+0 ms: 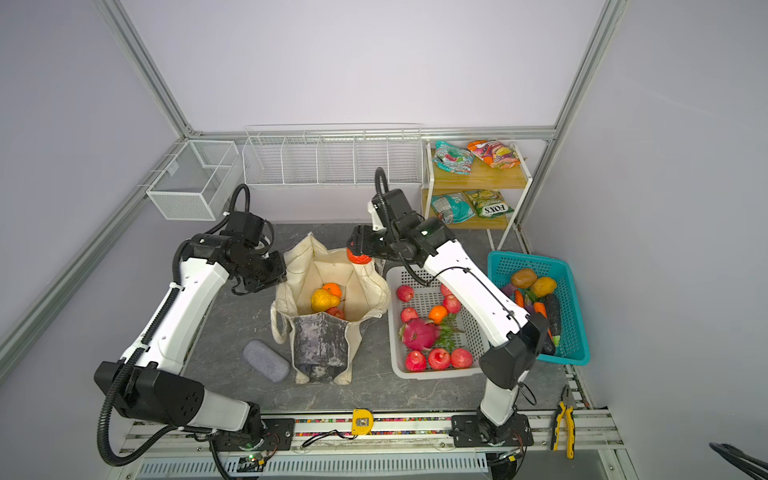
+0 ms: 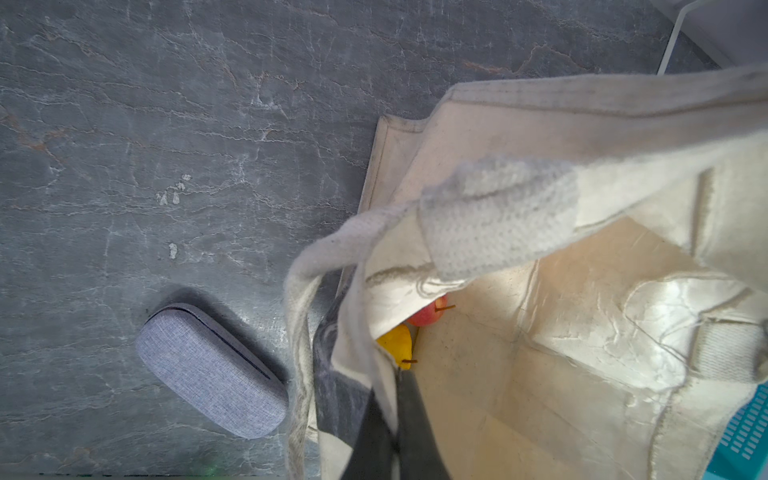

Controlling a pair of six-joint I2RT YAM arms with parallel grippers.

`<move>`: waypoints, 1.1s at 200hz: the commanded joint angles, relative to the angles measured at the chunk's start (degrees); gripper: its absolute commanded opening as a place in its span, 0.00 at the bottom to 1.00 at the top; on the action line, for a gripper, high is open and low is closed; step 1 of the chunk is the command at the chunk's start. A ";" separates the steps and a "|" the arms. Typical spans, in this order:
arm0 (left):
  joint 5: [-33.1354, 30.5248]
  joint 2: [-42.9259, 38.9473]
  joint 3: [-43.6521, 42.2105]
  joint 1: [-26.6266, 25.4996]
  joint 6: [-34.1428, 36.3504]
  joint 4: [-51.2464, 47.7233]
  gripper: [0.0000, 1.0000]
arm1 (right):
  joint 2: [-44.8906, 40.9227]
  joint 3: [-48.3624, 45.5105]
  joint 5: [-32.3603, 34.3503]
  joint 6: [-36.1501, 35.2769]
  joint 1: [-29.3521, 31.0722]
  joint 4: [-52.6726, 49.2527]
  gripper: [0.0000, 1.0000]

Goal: Place the food into the grocery bag and tie it
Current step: 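Carry the red tomato with the right gripper into the tote bag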

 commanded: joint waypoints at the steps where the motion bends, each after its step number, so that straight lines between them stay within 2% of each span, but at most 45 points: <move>1: 0.25 -0.71 2.12 0.20 0.72 0.33 0.00 | 4.42 4.07 -2.80 -7.43 1.98 -2.56 0.66; 48: 0.49 -0.58 3.35 0.27 -0.29 0.73 0.00 | 10.68 6.52 -5.92 -11.43 4.18 -3.66 0.66; 143: 1.63 -1.52 -0.95 0.27 -1.81 3.06 0.00 | 13.33 0.79 -2.08 -17.58 9.54 -1.29 0.66; 220: 1.39 -0.89 0.36 0.27 -2.33 2.97 0.00 | 15.72 -3.46 -1.44 -19.76 9.75 2.90 0.66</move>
